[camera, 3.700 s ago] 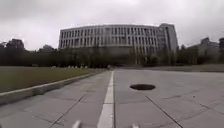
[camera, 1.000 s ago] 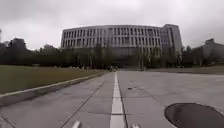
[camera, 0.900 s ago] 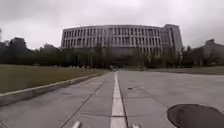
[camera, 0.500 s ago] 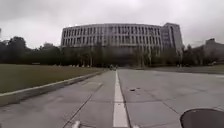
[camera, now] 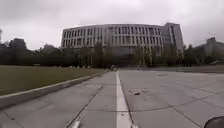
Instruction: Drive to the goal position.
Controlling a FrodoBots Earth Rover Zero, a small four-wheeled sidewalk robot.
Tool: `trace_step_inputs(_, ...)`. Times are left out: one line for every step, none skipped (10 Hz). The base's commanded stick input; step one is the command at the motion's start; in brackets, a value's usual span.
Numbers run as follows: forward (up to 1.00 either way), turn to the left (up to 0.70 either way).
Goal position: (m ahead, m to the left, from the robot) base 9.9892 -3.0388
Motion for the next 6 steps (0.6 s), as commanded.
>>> trace_step_inputs(0.70, -0.15)
trace_step_inputs(0.70, -0.23)
trace_step_inputs(0.70, -0.02)
trace_step_inputs(0.70, 0.00)
trace_step_inputs(0.70, 0.00)
trace_step_inputs(0.70, 0.00)
